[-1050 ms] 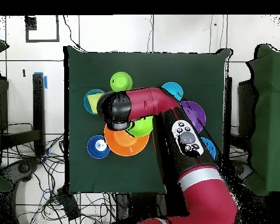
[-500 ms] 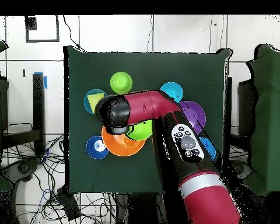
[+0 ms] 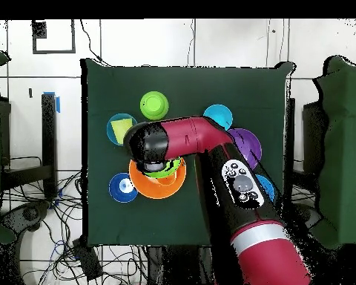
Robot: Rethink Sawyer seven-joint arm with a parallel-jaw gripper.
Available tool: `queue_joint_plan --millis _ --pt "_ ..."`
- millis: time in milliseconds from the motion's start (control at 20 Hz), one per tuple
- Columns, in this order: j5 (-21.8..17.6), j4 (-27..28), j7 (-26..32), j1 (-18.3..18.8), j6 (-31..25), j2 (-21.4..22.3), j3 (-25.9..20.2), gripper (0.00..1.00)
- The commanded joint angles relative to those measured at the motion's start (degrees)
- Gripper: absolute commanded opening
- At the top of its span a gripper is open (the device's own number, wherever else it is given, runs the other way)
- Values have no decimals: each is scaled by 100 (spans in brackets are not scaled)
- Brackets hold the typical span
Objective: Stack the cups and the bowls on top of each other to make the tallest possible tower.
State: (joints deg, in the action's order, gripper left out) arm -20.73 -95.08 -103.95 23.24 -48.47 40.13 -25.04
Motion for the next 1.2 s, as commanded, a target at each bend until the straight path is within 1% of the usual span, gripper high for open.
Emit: queue_joint_plan --millis 50,500,600,850,1050,1200 --pt "-487 -275 514 34 456 36 -175 100" --pt "-452 -253 511 1 321 100 -119 100" --pt "-441 -225 520 -18 211 105 -106 100" --pt "-434 28 622 -17 82 -71 -143 100" --pt "-480 94 670 69 349 -298 -185 100" --pt "-534 191 688 90 487 -392 -190 100"
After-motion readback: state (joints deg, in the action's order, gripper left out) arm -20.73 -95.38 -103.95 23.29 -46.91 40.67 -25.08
